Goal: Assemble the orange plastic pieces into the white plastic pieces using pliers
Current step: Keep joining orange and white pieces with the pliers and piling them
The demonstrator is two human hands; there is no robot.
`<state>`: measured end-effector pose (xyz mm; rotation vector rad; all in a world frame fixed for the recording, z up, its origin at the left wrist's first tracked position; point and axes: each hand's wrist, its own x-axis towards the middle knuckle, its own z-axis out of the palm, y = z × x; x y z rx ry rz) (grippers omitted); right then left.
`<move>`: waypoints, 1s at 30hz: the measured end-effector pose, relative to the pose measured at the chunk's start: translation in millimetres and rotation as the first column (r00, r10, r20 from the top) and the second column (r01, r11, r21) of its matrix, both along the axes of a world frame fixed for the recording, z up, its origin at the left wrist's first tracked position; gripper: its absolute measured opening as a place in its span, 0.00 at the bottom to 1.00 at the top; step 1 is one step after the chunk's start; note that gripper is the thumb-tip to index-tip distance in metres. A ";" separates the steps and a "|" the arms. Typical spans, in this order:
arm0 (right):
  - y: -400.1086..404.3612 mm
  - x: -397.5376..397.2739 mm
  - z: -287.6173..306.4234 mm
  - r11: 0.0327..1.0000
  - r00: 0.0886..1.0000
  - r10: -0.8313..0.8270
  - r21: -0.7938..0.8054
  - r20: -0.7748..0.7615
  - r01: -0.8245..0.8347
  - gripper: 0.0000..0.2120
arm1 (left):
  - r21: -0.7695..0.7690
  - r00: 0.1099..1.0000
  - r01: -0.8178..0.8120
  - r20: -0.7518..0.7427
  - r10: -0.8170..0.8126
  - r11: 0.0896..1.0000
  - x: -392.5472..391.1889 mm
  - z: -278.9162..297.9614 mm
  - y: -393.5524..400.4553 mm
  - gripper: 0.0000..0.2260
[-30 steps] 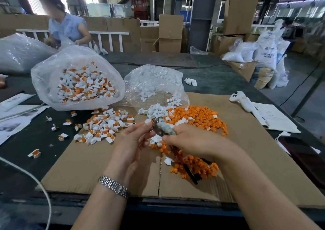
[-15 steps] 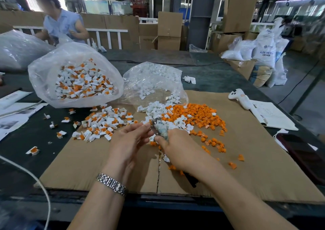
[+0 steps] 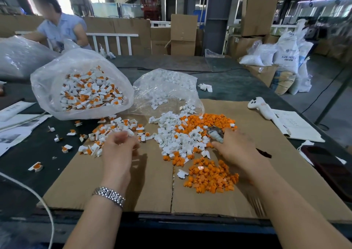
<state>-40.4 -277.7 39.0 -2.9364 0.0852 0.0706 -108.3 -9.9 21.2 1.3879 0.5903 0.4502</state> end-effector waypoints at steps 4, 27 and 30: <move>-1.2 3.4 -16.7 0.991 0.999 -0.003 -0.133 0.033 0.008 0.31 | 0.419 0.948 0.314 -0.188 -0.257 0.852 0.7 -11.9 -26.7 0.05; 71.1 -41.6 -8.7 0.882 0.876 0.465 0.013 0.128 -0.470 0.08 | 0.168 0.934 0.351 -0.140 -0.330 0.921 6.4 -15.7 -27.2 0.04; 75.0 -40.4 -11.4 0.880 0.875 0.472 -0.002 0.109 -0.475 0.07 | -0.295 0.937 0.338 0.014 -0.350 0.894 1.1 -17.2 -27.3 0.05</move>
